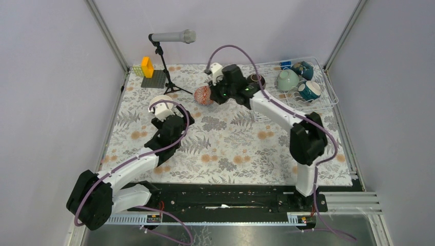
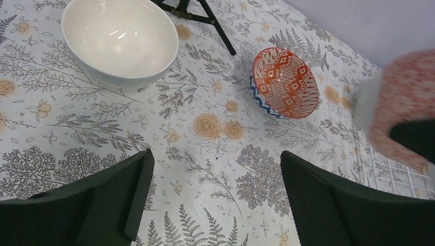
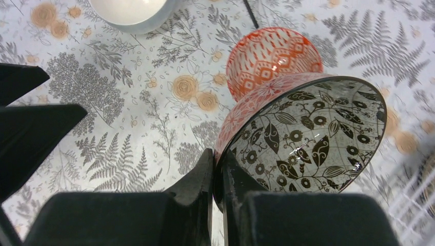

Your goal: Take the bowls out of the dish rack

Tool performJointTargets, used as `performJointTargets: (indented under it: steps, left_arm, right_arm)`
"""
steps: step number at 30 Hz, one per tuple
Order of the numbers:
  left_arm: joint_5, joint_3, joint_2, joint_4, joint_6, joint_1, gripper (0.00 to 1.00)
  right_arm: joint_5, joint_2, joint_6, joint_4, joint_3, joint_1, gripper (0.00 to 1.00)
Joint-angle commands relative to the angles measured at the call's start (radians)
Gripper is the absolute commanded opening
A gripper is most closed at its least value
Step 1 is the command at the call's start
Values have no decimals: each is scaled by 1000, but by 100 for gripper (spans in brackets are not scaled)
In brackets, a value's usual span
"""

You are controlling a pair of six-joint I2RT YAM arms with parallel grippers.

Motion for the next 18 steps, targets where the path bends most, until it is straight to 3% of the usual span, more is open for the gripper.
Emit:
performJointTargets:
  steps: [1, 10, 18]
  left_arm:
    - [6, 7, -4, 45, 29, -2, 99]
    - [50, 8, 28, 82, 88, -2, 99]
    - [84, 19, 58, 91, 122, -2, 99]
  right_arm:
    - [56, 107, -114, 2, 172, 36, 0]
    - [51, 307, -200, -63, 373, 50, 0]
    - [159, 416, -301, -109, 473, 80, 1]
